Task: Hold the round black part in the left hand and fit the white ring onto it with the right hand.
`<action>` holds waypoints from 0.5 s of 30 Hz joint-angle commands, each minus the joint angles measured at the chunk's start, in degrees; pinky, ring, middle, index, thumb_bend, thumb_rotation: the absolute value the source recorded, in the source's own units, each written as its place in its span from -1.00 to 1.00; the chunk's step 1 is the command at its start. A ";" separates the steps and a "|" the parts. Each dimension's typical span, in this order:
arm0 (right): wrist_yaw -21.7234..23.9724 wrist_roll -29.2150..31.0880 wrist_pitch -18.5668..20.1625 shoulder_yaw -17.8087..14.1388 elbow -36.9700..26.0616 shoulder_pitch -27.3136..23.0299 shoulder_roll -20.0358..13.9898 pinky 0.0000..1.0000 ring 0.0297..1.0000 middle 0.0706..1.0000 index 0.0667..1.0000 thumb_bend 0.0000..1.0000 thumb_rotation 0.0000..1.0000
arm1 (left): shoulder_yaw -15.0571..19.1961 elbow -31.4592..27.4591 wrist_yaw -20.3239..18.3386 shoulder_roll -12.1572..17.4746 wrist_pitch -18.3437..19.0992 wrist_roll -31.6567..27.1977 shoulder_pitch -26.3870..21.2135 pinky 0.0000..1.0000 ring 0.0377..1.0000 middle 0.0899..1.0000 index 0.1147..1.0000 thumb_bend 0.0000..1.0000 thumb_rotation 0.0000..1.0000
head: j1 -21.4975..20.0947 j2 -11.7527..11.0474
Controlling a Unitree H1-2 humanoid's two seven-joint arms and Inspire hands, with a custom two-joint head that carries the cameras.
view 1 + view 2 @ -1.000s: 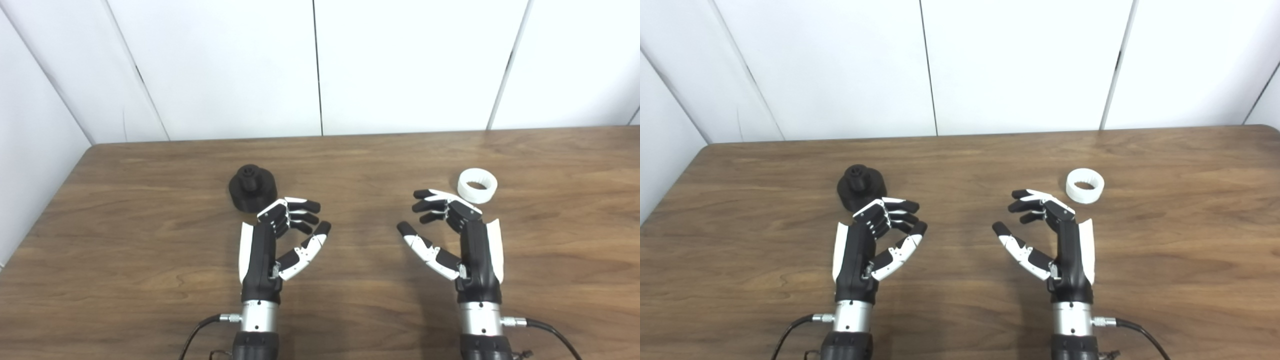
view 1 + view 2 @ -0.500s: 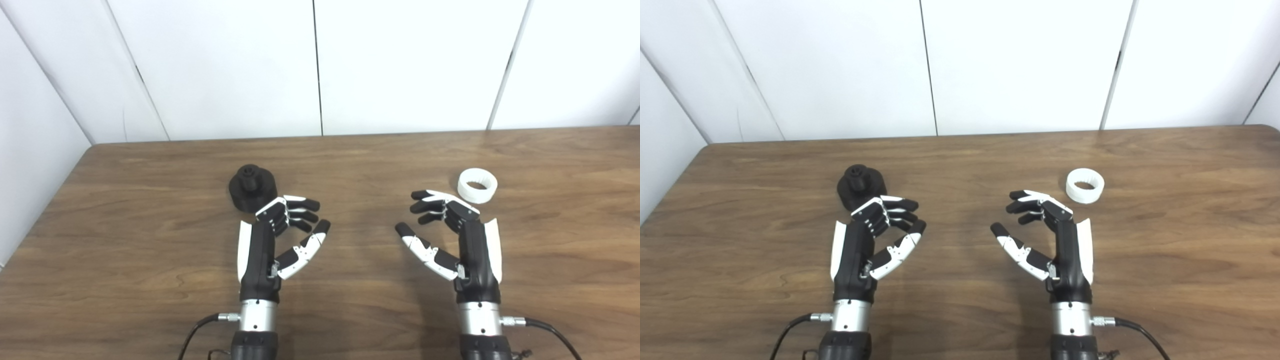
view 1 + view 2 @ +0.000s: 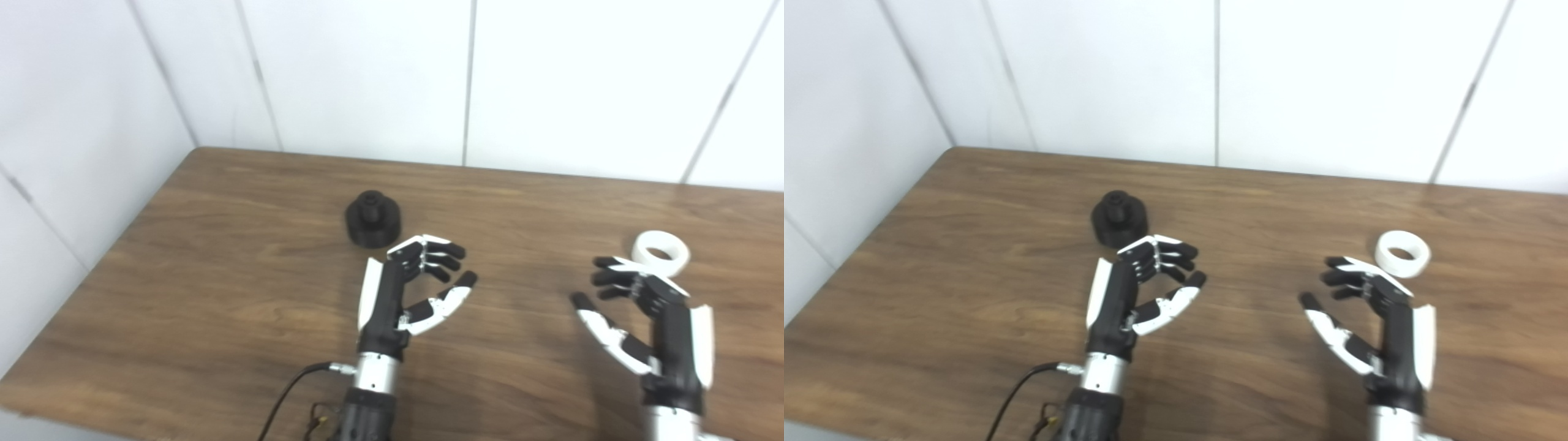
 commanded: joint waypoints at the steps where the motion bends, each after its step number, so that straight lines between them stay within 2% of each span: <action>1: 0.15 0.51 -3.16 -0.25 -0.15 -0.60 -1.07 -0.07 0.08 0.24 -0.07 0.00 -0.69 | -1.15 0.99 0.95 -2.03 -1.56 1.05 -1.54 -0.12 0.04 0.12 -0.14 0.00 -0.85 | 0.03 0.13; 11: 0.20 0.91 -4.37 -0.46 0.78 -0.73 -1.31 -0.06 0.09 0.24 -0.07 0.00 -0.69 | -1.18 0.73 1.49 -1.28 -1.27 1.96 -1.70 -0.11 0.05 0.13 -0.14 0.00 -0.85 | -0.12 0.10; 15: 0.44 1.24 -4.47 -0.43 1.01 -0.77 -1.44 -0.05 0.10 0.25 -0.07 0.00 -0.69 | -0.88 -0.36 2.05 -0.19 0.35 6.36 -2.04 -0.04 0.22 0.28 -0.13 0.00 -0.85 | 0.20 -0.07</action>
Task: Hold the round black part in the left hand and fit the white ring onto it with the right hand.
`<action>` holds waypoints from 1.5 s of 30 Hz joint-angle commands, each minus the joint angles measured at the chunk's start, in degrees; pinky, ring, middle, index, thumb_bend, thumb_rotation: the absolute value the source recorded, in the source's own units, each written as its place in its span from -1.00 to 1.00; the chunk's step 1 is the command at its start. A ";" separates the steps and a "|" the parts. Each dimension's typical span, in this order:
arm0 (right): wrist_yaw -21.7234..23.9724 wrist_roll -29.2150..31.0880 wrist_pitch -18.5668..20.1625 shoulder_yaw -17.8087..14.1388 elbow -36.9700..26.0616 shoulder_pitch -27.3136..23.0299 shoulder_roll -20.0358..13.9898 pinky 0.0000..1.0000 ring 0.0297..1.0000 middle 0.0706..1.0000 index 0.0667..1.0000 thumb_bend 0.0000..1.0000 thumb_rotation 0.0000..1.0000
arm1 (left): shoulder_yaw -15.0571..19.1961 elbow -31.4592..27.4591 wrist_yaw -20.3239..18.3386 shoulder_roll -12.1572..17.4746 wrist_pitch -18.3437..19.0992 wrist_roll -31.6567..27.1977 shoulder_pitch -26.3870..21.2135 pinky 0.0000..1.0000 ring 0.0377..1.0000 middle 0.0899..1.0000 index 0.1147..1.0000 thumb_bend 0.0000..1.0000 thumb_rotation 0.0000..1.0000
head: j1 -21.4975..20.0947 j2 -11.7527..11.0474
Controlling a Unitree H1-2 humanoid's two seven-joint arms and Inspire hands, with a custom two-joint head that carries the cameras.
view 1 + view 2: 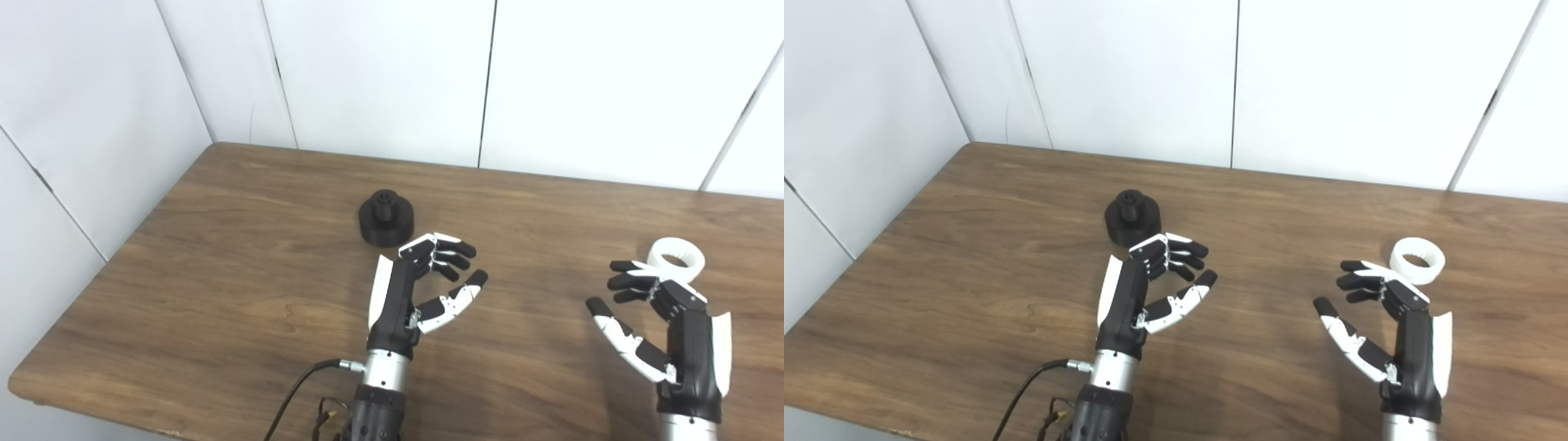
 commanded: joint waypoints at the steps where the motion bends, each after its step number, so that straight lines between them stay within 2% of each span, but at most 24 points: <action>1: 0.23 0.75 -1.87 -0.25 0.40 -0.31 -0.44 -0.05 0.10 0.25 -0.07 0.00 -0.69 | -0.40 -1.03 1.12 0.20 0.58 4.66 -1.72 0.00 0.27 0.32 -0.13 0.00 -0.85 | 0.14 0.12; 4: 0.22 0.60 -1.61 -0.31 0.47 -0.38 -0.36 -0.04 0.11 0.25 -0.07 0.00 -0.69 | 0.12 -2.80 0.07 1.40 2.90 6.64 -2.12 0.10 0.38 0.42 -0.13 0.00 -0.84 | 0.07 0.23; 8: 0.32 0.82 -1.41 -0.33 0.48 -0.49 -0.34 -0.03 0.11 0.24 -0.07 0.01 -0.69 | 0.97 -5.29 -1.56 3.18 5.84 7.52 -2.69 0.06 0.40 0.47 -0.13 0.00 -0.84 | -0.06 0.14; 10: 0.25 0.48 -1.46 -0.33 0.57 -0.52 -0.41 -0.04 0.11 0.24 -0.07 0.01 -0.69 | 1.33 -6.41 -2.36 4.10 7.68 7.72 -2.98 0.09 0.43 0.51 0.26 0.12 -0.59 | -0.14 0.11; 13: 0.42 0.38 -1.09 -0.28 0.36 -0.50 -0.41 -0.03 0.11 0.25 -0.07 0.00 -0.69 | 1.97 -8.06 -3.75 5.91 10.30 8.38 -3.59 0.13 0.44 0.55 0.41 0.15 -0.48 | -0.05 0.12; 18: 0.66 0.91 -0.98 -0.25 0.35 -0.68 -0.36 -0.04 0.11 0.25 -0.07 0.00 -0.69 | 2.78 -9.48 -5.29 8.70 13.20 10.09 -5.10 0.18 0.48 0.58 0.50 0.19 -0.43 | 0.01 0.20; 25: 1.17 1.35 -0.55 -0.26 0.24 -0.67 -0.34 -0.03 0.12 0.25 -0.07 0.00 -0.69 | 3.31 -9.51 -5.82 12.46 14.93 13.49 -7.43 0.32 0.53 0.60 0.52 0.24 -0.43 | 0.25 0.09; 29: 1.24 1.48 -1.05 -0.41 0.60 -0.96 -0.37 -0.04 0.11 0.25 -0.07 0.01 -0.70 | 3.89 -9.50 -6.43 13.72 16.13 14.02 -8.69 0.28 0.55 0.62 0.53 0.25 -0.47 | 0.36 0.10; 32: 1.18 1.37 -1.20 -0.59 0.87 -1.20 -0.38 -0.04 0.10 0.24 -0.07 0.01 -0.69 | 4.60 -9.38 -7.07 14.84 17.45 15.31 -9.90 0.43 0.62 0.65 0.55 0.24 -0.49 | 0.30 0.04; 37: 1.31 1.51 -1.11 -0.73 0.81 -1.14 -0.43 -0.05 0.10 0.24 -0.07 0.00 -0.70 | 5.65 -8.61 -7.14 16.80 19.07 16.96 -11.94 0.34 0.57 0.65 0.57 0.28 -0.46 | 0.32 0.07; 45: 1.34 1.44 -1.25 -0.85 0.95 -1.14 -0.65 -0.05 0.11 0.25 -0.07 0.00 -0.70 | 6.60 -6.86 -7.49 20.20 21.11 19.48 -15.23 0.35 0.60 0.68 0.60 0.29 -0.38 | 0.44 0.25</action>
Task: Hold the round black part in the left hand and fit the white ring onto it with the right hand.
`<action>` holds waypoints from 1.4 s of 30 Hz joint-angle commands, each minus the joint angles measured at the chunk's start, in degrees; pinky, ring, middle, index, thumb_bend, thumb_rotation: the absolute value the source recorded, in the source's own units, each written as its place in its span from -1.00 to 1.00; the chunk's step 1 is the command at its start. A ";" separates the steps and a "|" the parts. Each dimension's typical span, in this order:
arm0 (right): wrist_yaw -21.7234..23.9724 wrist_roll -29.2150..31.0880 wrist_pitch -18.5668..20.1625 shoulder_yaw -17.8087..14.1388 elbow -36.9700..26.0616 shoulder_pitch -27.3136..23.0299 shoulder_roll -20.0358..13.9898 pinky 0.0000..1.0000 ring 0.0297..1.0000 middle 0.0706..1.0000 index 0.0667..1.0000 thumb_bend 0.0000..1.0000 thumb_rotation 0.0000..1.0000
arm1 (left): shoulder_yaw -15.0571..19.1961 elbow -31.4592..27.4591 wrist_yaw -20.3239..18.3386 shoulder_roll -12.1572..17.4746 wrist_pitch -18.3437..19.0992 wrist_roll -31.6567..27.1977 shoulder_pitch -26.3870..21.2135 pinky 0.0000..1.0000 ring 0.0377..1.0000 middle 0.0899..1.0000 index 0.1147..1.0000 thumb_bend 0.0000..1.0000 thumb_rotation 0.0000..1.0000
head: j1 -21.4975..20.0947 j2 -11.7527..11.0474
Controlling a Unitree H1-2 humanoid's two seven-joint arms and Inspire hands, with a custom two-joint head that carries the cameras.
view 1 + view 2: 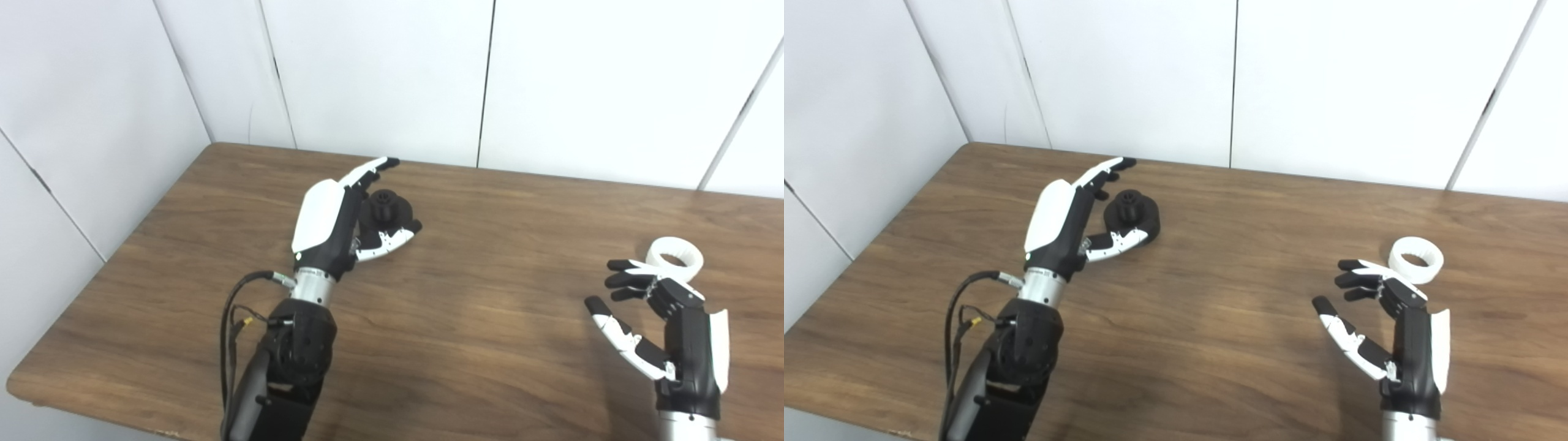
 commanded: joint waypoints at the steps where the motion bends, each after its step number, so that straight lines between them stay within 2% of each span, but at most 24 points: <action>1: 0.03 0.34 -0.92 -0.42 0.04 -0.37 -0.32 -0.05 0.11 0.25 -0.07 0.00 -0.70 | 1.09 -0.43 0.32 1.63 -0.02 0.39 -3.65 0.34 0.60 0.68 0.60 0.30 -0.37 | 0.00 0.07; 7: 0.05 0.27 -0.80 -0.55 -0.10 -0.27 -0.36 -0.06 0.10 0.24 -0.07 0.00 -0.70 | 1.53 0.33 -0.37 2.74 2.20 0.70 -5.67 0.35 0.62 0.68 0.62 0.38 -0.22 | 0.14 0.18; 13: 0.49 0.99 -0.72 -0.75 -0.20 -0.01 -0.63 -0.02 0.13 0.25 -0.07 0.00 -0.70 | 0.76 3.47 -1.47 4.67 4.16 2.95 -7.88 0.46 0.76 0.77 0.69 0.72 -0.22 | 0.07 0.23; 17: 0.43 0.87 -0.99 -0.97 0.18 -0.06 -0.72 -0.02 0.13 0.26 -0.07 0.01 -0.69 | -0.02 6.58 -1.40 6.15 5.17 4.80 -9.72 0.53 0.84 0.82 0.71 0.84 -0.21 | 0.19 0.16; 22: 0.58 1.09 -1.33 -0.92 0.45 -0.12 -0.82 -0.01 0.14 0.26 -0.07 0.00 -0.70 | -0.93 10.50 -1.77 7.78 6.17 5.76 -11.67 0.60 0.89 0.86 0.72 0.91 -0.20 | -0.03 0.24; 26: 0.59 1.32 -0.99 -0.99 0.10 0.01 -0.64 -0.03 0.12 0.26 -0.07 0.00 -0.70 | -1.95 13.59 -2.60 9.20 7.25 6.17 -12.94 0.80 0.95 0.93 0.76 0.92 -0.13 | -0.13 0.27; 35: 0.46 0.82 -0.59 -1.16 -0.48 0.28 -0.46 -0.04 0.12 0.26 -0.07 0.00 -0.70 | -4.46 20.15 -2.57 10.64 9.24 7.80 -14.73 0.81 1.00 0.99 0.75 0.97 -0.07 | -0.24 0.42; 42: 0.58 0.70 -0.18 -1.13 -0.64 0.40 -0.34 -0.04 0.12 0.26 -0.07 0.00 -0.69 | -7.05 23.66 -4.03 11.39 11.87 9.15 -15.78 0.82 1.00 1.00 0.68 1.00 0.10 | -0.20 0.47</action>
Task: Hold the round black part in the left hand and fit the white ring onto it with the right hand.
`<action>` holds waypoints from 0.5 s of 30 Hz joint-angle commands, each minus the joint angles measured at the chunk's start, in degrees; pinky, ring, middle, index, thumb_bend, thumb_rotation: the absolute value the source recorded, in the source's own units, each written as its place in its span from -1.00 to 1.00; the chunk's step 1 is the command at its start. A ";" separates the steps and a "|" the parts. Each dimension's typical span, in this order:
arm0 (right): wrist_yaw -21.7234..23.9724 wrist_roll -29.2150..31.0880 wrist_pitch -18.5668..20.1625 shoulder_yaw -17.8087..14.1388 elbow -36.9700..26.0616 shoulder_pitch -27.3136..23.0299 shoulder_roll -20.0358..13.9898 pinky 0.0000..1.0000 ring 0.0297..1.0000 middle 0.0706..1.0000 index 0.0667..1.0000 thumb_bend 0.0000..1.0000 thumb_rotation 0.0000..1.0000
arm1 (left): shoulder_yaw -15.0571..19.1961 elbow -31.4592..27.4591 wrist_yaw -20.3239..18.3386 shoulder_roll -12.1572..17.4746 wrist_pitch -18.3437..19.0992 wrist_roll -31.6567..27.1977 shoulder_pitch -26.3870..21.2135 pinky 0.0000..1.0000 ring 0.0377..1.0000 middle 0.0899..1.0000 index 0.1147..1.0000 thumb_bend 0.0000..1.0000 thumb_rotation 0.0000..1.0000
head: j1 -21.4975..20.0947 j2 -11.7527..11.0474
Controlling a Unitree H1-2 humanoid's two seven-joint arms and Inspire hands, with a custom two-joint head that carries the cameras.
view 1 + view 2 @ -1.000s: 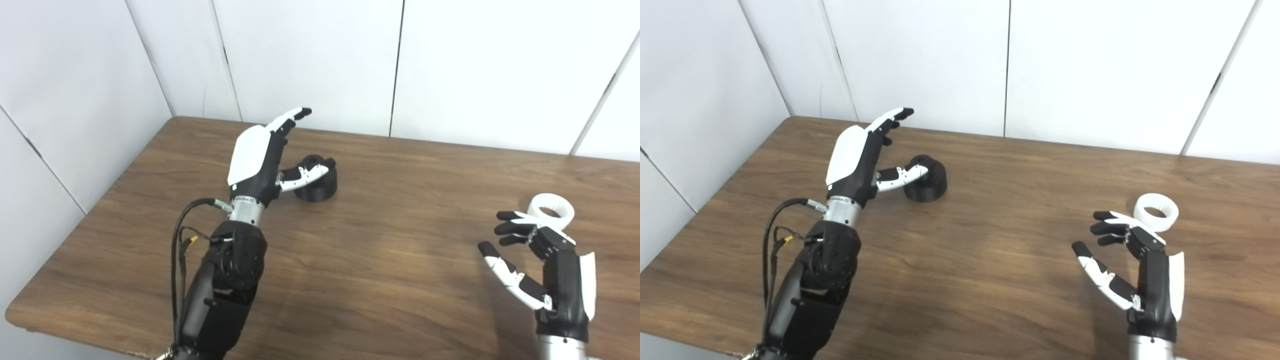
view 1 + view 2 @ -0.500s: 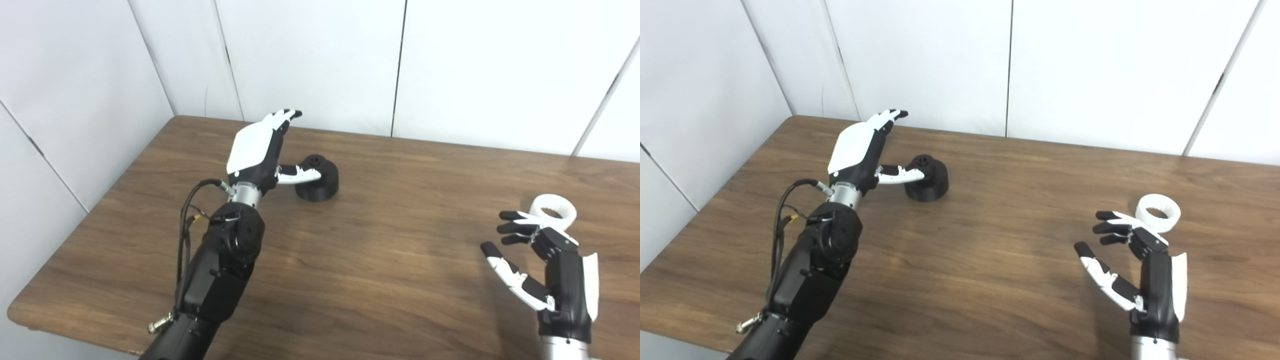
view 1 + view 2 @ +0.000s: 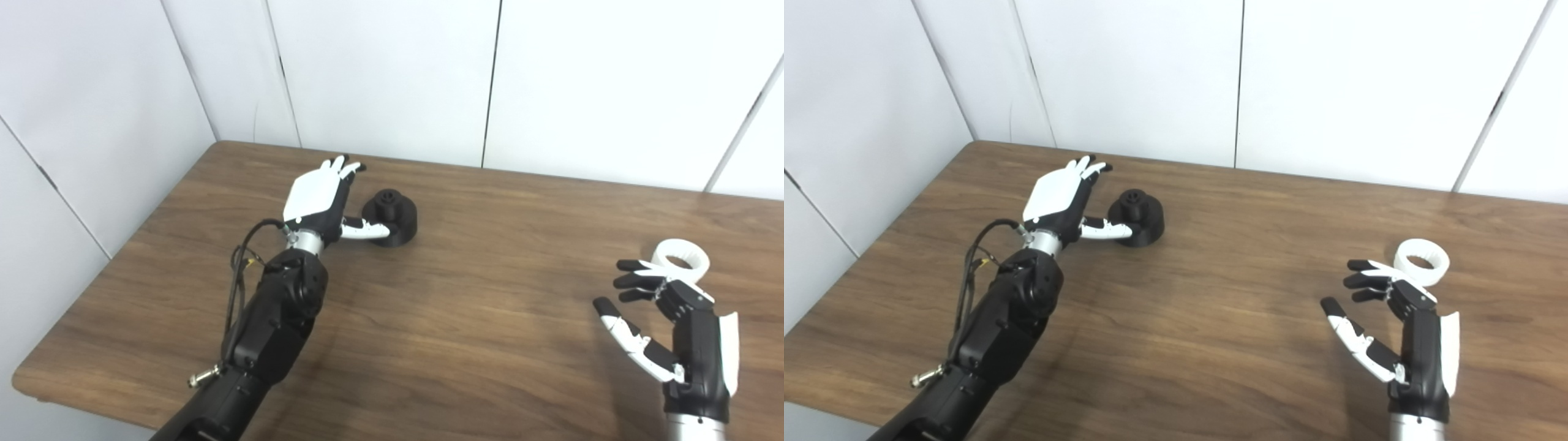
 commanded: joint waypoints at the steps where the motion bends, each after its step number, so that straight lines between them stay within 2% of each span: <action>1: 0.04 0.20 -0.48 -0.30 -0.38 0.26 -0.23 -0.04 0.12 0.26 -0.07 0.00 -0.69 | -0.28 -0.33 0.57 1.91 0.06 0.99 -3.40 0.82 1.00 1.00 0.68 1.00 0.11 | 0.07 0.03; 15: 0.01 0.01 -0.50 -0.26 -0.50 0.24 -0.12 -0.05 0.12 0.26 -0.07 0.00 -0.69 | -2.98 4.97 0.19 1.76 -0.03 -0.33 -4.54 0.82 1.00 1.00 0.68 1.00 0.14 | -0.28 0.22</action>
